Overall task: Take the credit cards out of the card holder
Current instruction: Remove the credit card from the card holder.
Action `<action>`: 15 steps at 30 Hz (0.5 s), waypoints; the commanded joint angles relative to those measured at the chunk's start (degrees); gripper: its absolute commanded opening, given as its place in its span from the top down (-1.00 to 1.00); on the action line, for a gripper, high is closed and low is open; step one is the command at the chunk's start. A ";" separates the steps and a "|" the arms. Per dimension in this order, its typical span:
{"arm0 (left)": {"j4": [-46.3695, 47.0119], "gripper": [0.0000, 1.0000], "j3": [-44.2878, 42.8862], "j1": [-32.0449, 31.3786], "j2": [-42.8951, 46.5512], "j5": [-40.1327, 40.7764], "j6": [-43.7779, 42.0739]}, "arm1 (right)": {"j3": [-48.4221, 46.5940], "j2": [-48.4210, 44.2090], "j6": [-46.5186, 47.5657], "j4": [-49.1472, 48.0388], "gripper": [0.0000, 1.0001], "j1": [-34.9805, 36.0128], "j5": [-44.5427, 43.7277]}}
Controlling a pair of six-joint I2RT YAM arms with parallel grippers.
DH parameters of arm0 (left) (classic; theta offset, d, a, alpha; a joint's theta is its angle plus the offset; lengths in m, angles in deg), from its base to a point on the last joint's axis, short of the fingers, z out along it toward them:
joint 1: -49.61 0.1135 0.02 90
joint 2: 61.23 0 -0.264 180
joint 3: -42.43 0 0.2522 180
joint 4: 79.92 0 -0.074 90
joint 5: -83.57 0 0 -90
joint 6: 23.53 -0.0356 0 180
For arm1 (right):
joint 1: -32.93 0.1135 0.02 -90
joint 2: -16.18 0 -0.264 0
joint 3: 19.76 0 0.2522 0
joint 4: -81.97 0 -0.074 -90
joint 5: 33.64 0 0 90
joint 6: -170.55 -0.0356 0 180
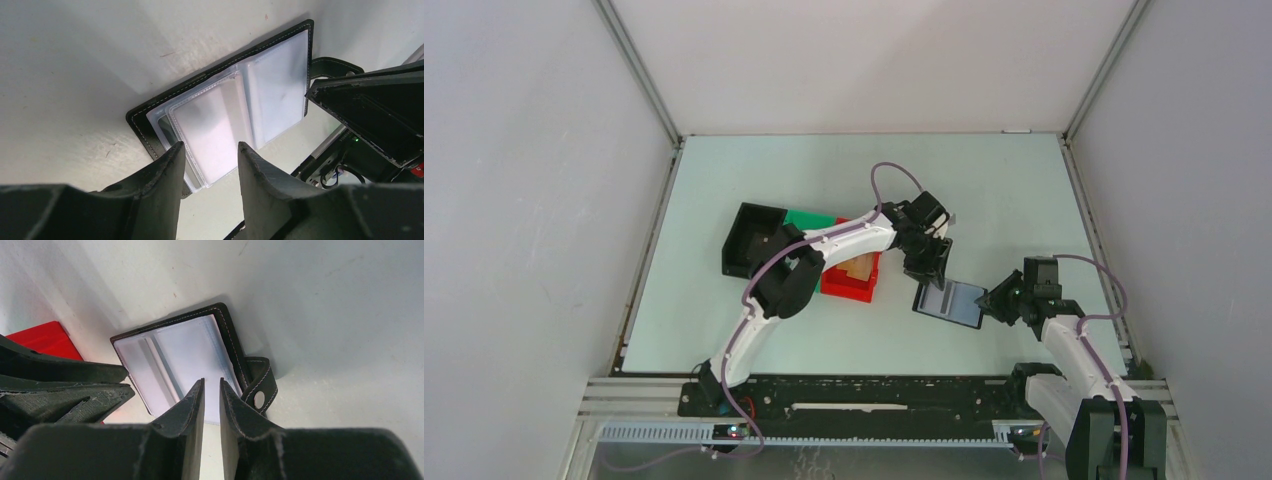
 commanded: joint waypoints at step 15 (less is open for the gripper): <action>-0.10 0.03 -2.40 -0.28 -1.80 -2.58 -0.82 | 0.14 -0.19 0.69 -0.65 0.50 -0.20 -0.27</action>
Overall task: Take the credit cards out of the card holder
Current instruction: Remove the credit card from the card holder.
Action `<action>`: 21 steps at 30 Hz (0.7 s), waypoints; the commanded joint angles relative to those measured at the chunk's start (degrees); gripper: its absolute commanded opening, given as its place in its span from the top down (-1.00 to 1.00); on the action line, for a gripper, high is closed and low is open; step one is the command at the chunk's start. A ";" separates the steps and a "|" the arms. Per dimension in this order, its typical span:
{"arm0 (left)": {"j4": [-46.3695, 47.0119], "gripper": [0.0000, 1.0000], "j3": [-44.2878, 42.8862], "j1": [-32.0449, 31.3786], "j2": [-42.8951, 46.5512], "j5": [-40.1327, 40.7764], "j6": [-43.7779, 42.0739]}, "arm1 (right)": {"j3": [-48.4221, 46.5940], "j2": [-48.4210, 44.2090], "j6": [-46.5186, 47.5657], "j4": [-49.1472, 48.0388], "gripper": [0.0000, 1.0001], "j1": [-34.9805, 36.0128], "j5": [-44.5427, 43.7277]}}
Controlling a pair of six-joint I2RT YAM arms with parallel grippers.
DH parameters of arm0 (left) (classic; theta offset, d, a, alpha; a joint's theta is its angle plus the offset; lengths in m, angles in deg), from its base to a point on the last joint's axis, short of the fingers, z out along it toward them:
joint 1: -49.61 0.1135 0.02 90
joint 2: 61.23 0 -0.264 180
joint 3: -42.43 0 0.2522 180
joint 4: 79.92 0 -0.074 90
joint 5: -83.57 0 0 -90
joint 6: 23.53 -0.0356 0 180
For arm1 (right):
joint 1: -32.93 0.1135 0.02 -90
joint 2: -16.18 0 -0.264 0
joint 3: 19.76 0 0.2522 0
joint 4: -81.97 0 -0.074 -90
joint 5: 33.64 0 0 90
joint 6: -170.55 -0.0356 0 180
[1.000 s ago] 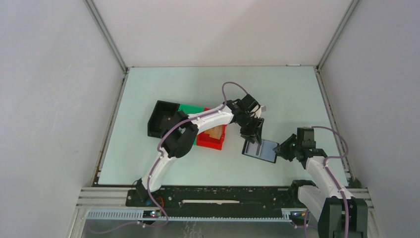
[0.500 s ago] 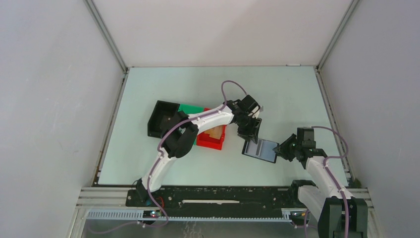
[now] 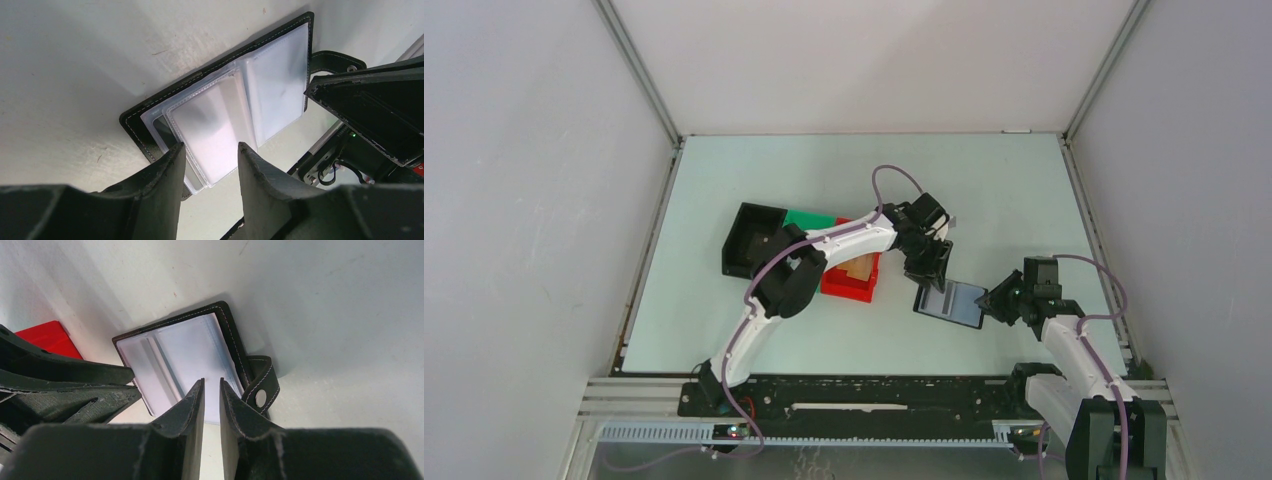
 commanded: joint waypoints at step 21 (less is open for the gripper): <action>4.55 0.04 -2.73 -0.55 -1.59 -9.01 2.37 | 2.78 2.25 -0.69 -2.63 0.50 -0.18 -2.50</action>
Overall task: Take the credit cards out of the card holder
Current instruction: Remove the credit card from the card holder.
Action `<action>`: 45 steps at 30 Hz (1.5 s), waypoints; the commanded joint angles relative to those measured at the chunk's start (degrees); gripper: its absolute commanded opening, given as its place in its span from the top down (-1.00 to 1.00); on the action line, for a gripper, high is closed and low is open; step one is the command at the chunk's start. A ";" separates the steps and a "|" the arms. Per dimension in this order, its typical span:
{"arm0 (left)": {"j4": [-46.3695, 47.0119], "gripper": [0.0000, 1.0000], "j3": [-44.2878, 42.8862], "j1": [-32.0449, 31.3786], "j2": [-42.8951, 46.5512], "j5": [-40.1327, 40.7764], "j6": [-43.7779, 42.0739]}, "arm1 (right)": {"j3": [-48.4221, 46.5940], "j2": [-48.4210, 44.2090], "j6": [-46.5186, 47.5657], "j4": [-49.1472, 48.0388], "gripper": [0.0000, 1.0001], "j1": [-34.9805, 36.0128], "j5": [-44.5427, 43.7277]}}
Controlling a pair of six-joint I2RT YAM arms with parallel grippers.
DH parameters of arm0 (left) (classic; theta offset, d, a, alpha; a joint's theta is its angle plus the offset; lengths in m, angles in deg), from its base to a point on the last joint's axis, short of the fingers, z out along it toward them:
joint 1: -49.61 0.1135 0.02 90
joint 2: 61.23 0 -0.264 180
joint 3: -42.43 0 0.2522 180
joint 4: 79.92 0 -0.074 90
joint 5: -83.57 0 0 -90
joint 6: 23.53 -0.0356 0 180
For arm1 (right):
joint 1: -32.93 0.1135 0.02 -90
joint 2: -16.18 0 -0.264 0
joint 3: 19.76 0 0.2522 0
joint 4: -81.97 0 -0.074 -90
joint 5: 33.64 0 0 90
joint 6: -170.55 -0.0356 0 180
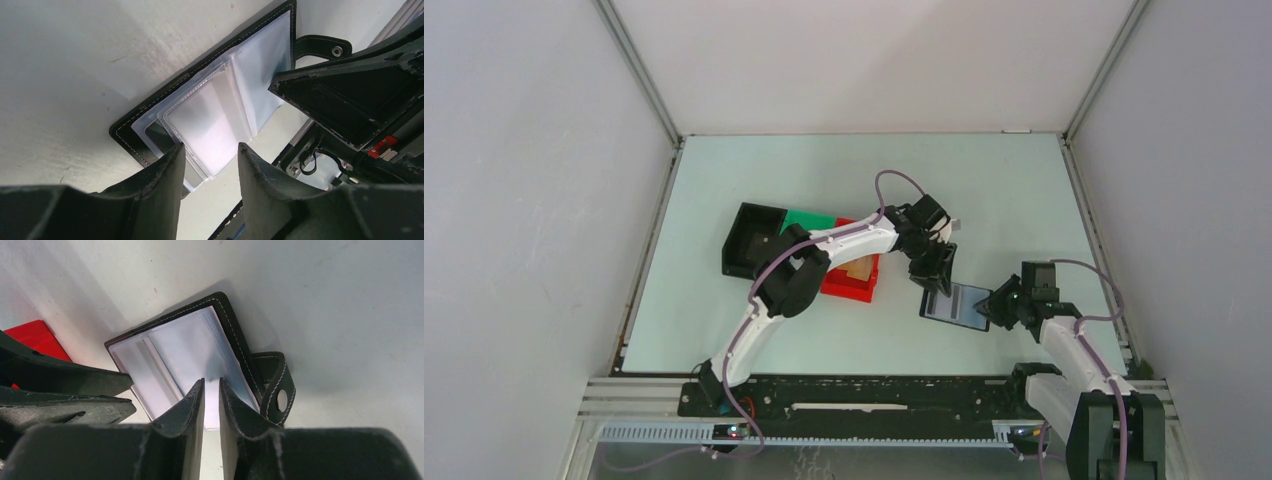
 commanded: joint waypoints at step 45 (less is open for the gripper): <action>8.50 0.04 -0.99 -0.32 -2.19 -10.68 6.54 | -4.49 -7.12 3.52 5.25 0.18 15.84 -7.18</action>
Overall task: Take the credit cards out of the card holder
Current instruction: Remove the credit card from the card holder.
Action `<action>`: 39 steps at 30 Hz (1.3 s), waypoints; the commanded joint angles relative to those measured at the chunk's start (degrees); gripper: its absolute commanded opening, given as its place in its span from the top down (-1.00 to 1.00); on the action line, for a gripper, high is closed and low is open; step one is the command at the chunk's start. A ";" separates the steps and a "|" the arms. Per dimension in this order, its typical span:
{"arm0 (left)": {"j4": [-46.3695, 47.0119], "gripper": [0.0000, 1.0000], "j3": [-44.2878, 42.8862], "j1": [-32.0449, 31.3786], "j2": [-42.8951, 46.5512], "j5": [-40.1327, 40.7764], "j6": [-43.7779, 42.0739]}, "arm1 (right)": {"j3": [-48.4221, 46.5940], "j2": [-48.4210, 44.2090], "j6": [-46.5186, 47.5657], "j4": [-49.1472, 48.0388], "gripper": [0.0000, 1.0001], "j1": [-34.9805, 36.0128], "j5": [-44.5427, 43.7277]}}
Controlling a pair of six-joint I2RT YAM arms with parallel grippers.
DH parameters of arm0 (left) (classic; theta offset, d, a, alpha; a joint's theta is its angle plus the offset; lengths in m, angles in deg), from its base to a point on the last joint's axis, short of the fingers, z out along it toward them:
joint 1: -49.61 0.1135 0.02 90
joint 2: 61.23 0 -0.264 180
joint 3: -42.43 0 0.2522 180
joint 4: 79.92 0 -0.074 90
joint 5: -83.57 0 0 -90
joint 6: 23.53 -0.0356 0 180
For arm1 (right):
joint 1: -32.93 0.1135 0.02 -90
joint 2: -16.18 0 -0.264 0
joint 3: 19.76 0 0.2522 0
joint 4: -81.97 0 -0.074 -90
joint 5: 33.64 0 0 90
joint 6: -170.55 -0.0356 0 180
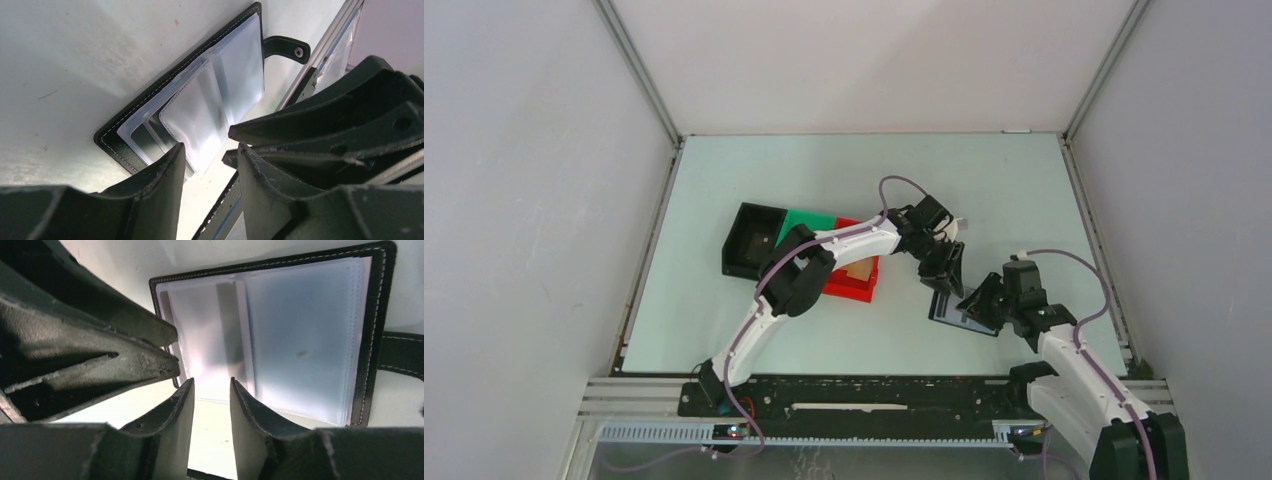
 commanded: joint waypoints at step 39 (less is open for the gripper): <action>3.90 0.04 1.01 -0.23 1.56 -2.99 2.42 | -20.66 25.58 -2.01 13.91 -0.21 34.07 -39.39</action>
